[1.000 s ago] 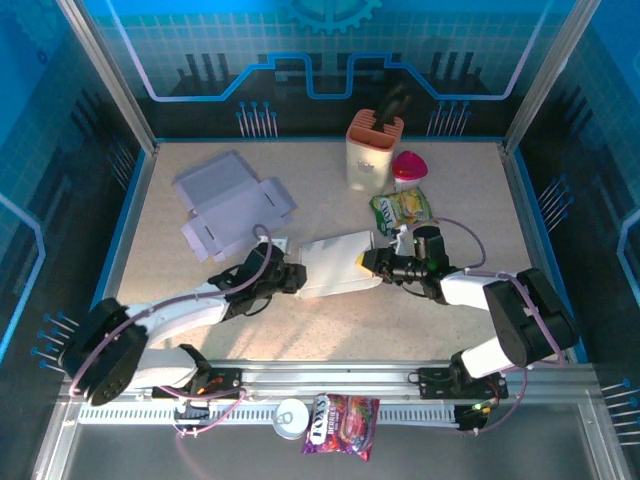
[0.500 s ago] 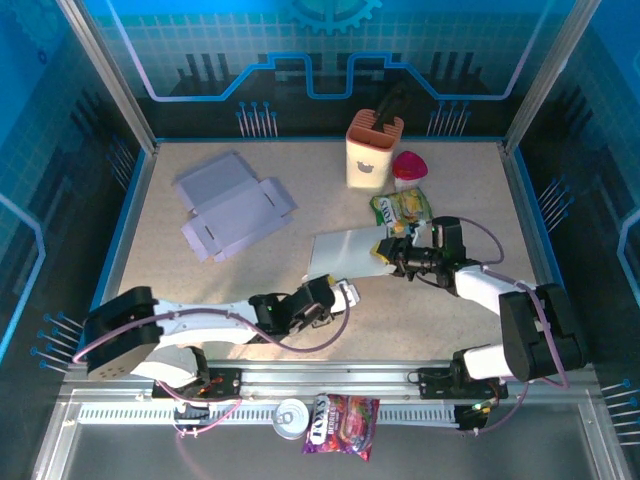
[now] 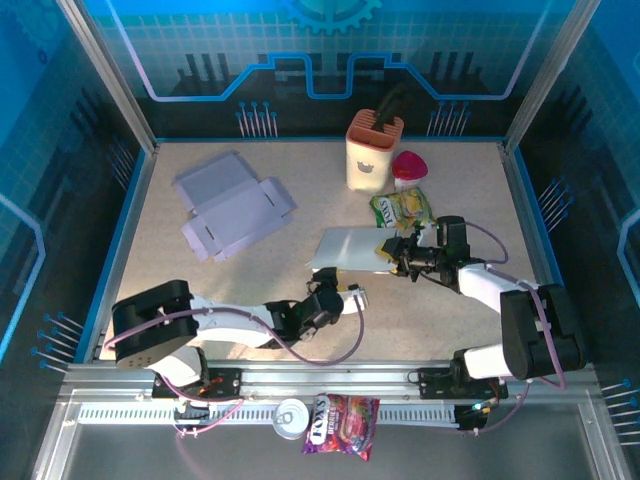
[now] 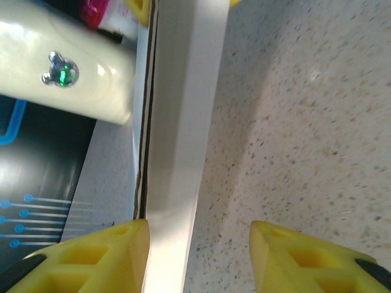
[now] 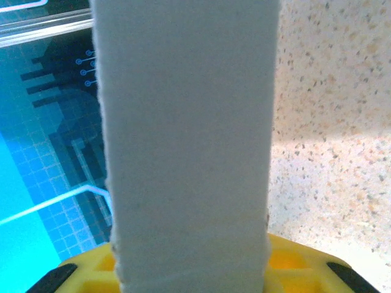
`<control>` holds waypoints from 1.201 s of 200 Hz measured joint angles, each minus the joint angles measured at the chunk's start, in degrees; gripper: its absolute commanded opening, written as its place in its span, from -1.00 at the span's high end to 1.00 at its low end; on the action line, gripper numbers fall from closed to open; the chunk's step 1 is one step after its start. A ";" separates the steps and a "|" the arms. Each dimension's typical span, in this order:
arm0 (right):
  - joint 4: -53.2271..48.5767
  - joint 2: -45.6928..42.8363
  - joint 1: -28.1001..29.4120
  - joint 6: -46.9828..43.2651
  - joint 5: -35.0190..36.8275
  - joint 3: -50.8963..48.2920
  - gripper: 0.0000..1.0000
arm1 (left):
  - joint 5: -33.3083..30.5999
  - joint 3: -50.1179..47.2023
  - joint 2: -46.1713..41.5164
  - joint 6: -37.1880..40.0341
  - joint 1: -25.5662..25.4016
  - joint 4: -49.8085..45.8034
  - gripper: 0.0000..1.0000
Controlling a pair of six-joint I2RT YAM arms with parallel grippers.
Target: Fold the paper box
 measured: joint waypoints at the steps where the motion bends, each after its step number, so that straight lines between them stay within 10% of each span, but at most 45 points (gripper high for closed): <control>1: 0.00 0.02 0.00 0.00 -0.02 0.00 0.42 | 0.02 -0.26 -0.24 0.09 -0.13 0.22 0.05; 71: 4.31 1.44 -0.07 5.57 -2.89 -0.83 0.43 | 9.35 -6.80 -19.80 -2.32 5.27 -0.37 -0.27; 161: 5.70 0.46 -0.11 9.60 -4.46 -1.79 0.45 | 14.16 -0.35 -6.29 3.17 10.75 -4.44 -0.25; 240: 4.66 -1.66 -0.11 10.49 -4.42 -2.45 0.34 | 12.00 1.86 -0.74 7.10 10.73 -0.11 0.37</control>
